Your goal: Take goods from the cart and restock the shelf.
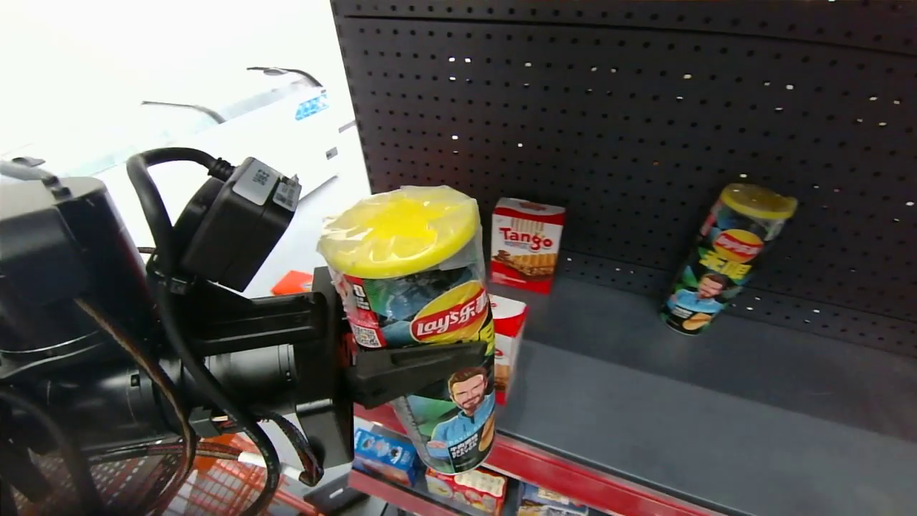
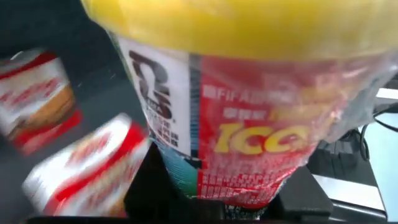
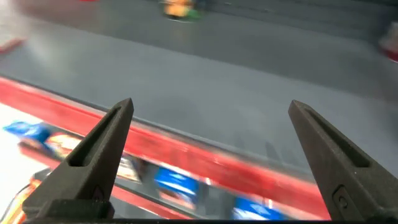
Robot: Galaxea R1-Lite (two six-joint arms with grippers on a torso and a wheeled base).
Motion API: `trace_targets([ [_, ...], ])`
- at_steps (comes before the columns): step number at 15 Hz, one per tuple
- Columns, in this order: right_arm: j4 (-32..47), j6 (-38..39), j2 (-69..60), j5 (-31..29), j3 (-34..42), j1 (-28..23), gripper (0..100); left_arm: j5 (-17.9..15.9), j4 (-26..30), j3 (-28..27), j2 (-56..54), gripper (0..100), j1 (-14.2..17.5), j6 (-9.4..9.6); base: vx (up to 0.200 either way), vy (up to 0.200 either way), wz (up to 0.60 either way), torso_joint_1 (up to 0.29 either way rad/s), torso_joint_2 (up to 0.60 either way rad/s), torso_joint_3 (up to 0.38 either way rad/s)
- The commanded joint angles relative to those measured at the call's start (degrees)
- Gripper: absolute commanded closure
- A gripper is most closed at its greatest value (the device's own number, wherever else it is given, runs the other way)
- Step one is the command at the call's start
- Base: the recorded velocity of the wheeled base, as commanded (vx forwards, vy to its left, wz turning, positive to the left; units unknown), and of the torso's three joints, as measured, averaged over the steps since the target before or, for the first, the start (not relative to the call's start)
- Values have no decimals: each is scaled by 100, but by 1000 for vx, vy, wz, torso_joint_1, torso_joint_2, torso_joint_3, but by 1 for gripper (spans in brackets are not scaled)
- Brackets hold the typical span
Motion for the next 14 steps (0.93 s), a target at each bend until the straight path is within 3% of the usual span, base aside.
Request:
trace_targets([
  [1, -4, -4, 8, -2, 0, -5, 0, 2, -2, -110, 70, 100, -2, -5, 0, 0, -600, 2, -2, 2],
  [3, -13, -4, 8, -2, 0, -5, 0, 11, -2, -145, 79, 100, 6, -5, 0, 0, -600, 2, -7, -2],
  [14, -13, 5, -1, -2, 0, -5, 0, 20, -55, -154, 105, 100, 68, -5, 0, 0, -55, 0, 1, 0],
])
